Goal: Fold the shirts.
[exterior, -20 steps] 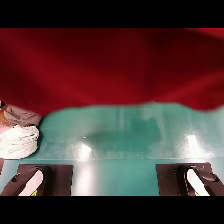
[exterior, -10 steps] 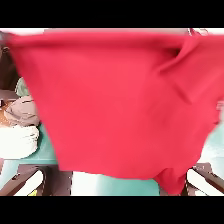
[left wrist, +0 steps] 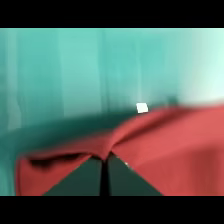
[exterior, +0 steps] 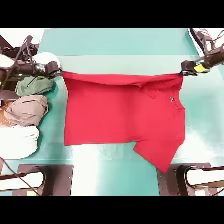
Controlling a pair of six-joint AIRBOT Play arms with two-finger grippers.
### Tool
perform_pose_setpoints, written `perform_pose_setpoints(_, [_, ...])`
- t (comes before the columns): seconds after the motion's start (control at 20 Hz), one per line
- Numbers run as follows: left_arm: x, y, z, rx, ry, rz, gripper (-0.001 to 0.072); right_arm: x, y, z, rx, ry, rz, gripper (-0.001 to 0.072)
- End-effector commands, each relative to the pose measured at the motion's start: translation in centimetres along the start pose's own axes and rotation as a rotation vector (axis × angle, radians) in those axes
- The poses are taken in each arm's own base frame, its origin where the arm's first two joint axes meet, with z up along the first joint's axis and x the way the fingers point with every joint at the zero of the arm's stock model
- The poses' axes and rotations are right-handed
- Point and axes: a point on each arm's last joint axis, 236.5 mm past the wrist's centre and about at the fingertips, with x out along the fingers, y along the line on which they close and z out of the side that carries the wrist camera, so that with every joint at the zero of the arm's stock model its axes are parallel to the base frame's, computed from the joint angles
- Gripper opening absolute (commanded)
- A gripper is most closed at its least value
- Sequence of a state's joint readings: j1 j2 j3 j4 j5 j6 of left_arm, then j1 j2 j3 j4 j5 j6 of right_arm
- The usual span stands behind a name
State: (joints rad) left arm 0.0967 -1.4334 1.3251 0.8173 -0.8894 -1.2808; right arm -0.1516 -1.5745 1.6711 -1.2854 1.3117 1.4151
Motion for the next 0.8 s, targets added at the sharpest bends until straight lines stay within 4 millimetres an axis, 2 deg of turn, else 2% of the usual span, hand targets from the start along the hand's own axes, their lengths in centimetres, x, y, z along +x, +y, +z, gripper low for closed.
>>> perform_pose_setpoints(0.0, [2.9, 2.4, 4.1, 0.001, -0.143, 0.047, 0.0022, 3.5, -1.6, 4.3, 0.029, -0.157, -0.029, 0.0014])
perform_pose_setpoints(0.1, [2.6, 2.8, 6.3, 0.021, -0.225, 0.068, 0.0022, 3.1, -2.1, 6.7, 0.039, -0.260, -0.045, 0.0013])
perform_pose_setpoints(0.15, [2.6, 3.0, 6.6, 0.023, -0.241, 0.074, 0.0023, 2.8, -2.2, 7.5, 0.039, -0.297, -0.052, 0.0014])
perform_pose_setpoints(0.3, [3.3, 3.2, 5.5, 0.066, -0.191, 0.070, 0.0022, 2.6, -2.5, 8.3, 0.033, -0.330, -0.064, 0.0013])
perform_pose_setpoints(0.4, [4.0, 3.1, 3.7, 0.089, -0.116, 0.054, 0.0022, 3.1, -2.7, 6.8, 0.007, -0.263, -0.084, 0.0013])
perform_pose_setpoints(0.55, [4.3, 3.3, 0.7, 0.149, 0.011, 0.054, 0.0022, 3.8, -3.9, 2.9, -0.078, -0.085, -0.186, 0.0013])
perform_pose_setpoints(0.75, [4.5, 5.0, -3.8, 0.187, 0.170, 0.087, 0.0022, 3.9, -4.5, -0.7, -0.122, 0.074, -0.249, 0.0013])
